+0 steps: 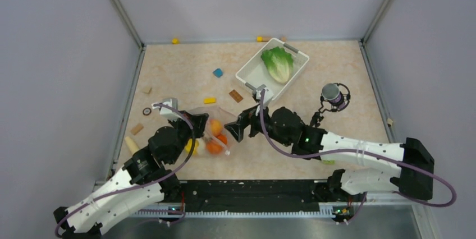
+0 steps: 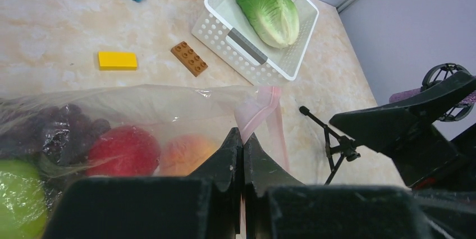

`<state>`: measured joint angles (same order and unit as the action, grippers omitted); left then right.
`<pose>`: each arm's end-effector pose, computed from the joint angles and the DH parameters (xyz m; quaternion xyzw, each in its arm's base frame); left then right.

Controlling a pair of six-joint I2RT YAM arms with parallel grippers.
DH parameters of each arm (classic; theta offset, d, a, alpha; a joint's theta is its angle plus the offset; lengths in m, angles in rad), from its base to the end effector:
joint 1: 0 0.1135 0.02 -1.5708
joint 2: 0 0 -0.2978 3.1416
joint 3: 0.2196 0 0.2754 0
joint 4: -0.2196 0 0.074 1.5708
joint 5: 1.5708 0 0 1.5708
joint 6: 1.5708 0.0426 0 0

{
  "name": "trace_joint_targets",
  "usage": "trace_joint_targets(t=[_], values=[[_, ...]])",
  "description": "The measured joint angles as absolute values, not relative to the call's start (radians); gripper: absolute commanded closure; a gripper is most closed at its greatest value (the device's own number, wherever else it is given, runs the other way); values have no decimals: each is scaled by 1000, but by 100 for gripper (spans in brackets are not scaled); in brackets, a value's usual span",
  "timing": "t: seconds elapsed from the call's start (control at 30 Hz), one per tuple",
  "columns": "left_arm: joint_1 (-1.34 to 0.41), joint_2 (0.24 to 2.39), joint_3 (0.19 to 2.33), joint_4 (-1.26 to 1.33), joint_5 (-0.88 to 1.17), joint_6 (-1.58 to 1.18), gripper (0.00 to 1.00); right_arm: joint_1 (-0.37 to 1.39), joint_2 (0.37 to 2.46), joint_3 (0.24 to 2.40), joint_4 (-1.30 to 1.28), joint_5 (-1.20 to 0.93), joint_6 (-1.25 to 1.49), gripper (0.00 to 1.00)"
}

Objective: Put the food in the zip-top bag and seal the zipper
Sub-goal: Place the fake fruit in the zipper food storage bag, then pick up the fake vegetable from the bin.

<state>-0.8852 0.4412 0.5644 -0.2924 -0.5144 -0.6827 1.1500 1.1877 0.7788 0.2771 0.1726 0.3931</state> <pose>0.0919 -0.0793 0.3145 -0.0885 0.7520 -0.3026 0.5789 0.1268 0.2655 0.3227 -0.2241 0.7173 0.4113 0.5158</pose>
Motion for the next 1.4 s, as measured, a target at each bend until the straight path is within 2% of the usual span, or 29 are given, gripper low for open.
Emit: trace_joint_targets(t=[0.2, 0.33, 0.5, 0.9, 1.0, 1.2, 1.4], values=[[-885, 447, 564, -292, -524, -682, 100, 1126, 1169, 920, -31, 428, 360, 1], [-885, 467, 564, -292, -525, -681, 100, 957, 1279, 1105, -214, 458, 353, 1], [-885, 472, 564, -292, -544, -676, 100, 746, 1536, 1358, -412, 469, 291, 1], [-885, 503, 565, -292, -570, -648, 100, 653, 2246, 2117, -744, 574, -36, 1], [-885, 527, 565, -292, -575, -641, 100, 614, 2357, 2221, -758, 589, -89, 1], [-885, 587, 565, -291, -592, -627, 100, 566, 2460, 2225, -566, 685, -277, 1], [-885, 629, 565, -291, -608, -624, 100, 560, 2515, 2225, -429, 714, -353, 1]])
